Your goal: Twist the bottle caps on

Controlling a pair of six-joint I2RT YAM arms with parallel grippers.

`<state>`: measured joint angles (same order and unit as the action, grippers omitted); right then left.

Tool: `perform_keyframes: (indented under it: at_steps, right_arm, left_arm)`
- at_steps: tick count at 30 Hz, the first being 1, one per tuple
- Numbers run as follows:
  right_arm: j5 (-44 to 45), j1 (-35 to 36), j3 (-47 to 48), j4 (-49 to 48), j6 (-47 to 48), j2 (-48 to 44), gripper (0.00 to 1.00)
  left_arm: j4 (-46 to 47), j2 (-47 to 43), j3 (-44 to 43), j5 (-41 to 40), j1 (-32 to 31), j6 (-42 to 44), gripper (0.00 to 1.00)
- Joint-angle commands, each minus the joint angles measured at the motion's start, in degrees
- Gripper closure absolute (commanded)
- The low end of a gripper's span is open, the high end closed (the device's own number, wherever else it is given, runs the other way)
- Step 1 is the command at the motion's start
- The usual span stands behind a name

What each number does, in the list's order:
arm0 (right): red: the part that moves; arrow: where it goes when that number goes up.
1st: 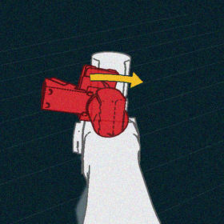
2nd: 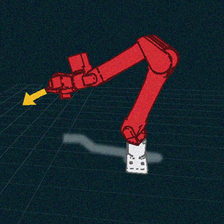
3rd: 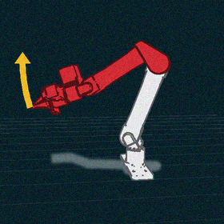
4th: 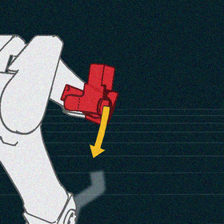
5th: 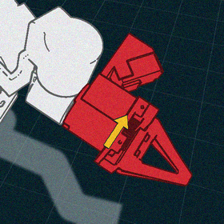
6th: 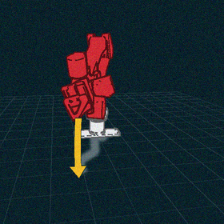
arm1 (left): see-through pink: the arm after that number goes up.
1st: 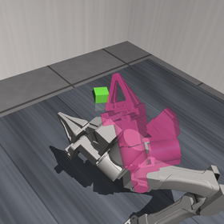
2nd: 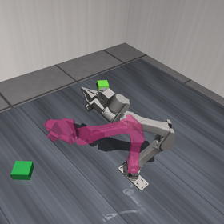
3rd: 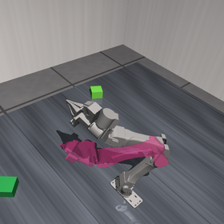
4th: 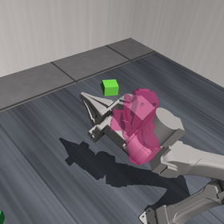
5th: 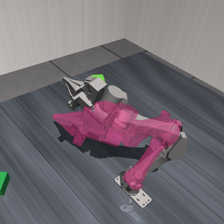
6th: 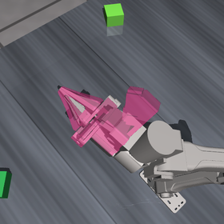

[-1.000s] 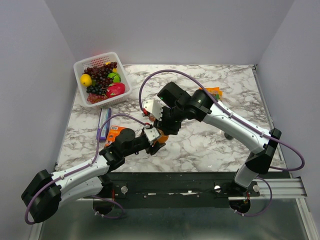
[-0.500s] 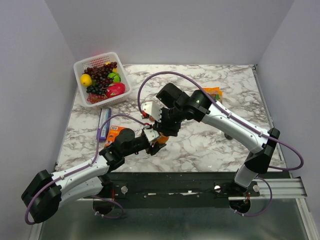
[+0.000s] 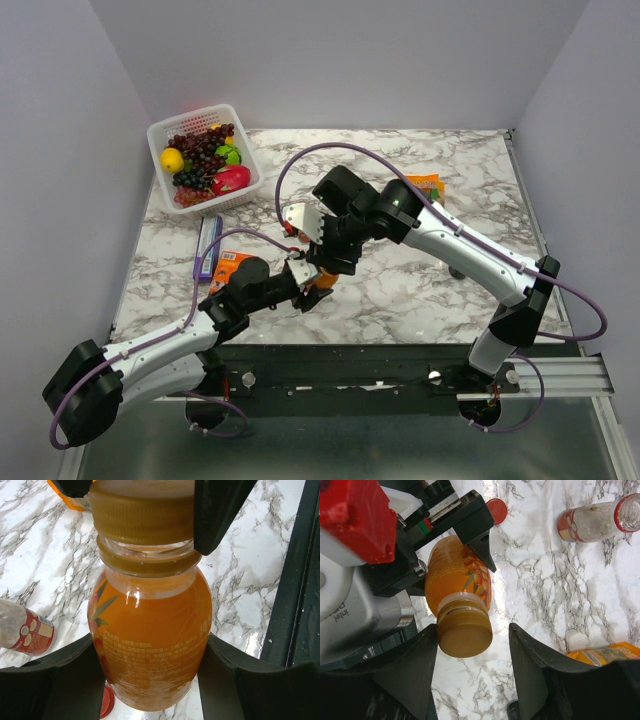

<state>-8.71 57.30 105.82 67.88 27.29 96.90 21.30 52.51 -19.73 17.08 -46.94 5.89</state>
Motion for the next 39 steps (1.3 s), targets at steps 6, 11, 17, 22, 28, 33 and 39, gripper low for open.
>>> perform_keyframes:
  at_steps: [6, 11, 17, 22, 28, 33, 39]
  right_arm:
    - [-4.8, -0.2, 3.7, 2.4, -0.2, -1.2, 0.27]
    - [-6.8, -0.2, 4.0, 3.8, 0.7, -3.6, 0.23]
    - [-6.8, -0.2, 3.2, 3.5, 1.9, -6.8, 0.18]
    - [-5.5, -0.2, 3.4, 4.0, 3.7, -9.4, 0.15]
    - [-6.5, -0.1, -0.8, 3.3, 14.7, -13.3, 0.11]
    - [-7.1, -0.2, -1.4, 2.5, 18.2, -12.8, 0.10]
    - [-9.7, -0.2, -0.3, 3.8, 18.9, -10.4, 0.00]
  left_arm:
    - [8.5, -1.2, 1.0, 2.8, -0.3, -1.9, 1.00]
    - [10.7, -0.9, 2.4, 2.4, -0.3, -3.0, 1.00]
    - [12.6, -0.5, 3.3, 2.8, -0.3, -4.3, 1.00]
    - [12.5, -1.2, 2.9, 5.1, -0.3, -4.9, 1.00]
    - [9.0, -1.0, 0.3, 10.4, -0.3, -5.6, 1.00]
    - [7.1, -0.4, -1.2, 10.8, -0.3, -5.6, 1.00]
    - [6.2, 0.3, -2.6, 10.9, -0.2, -4.9, 1.00]
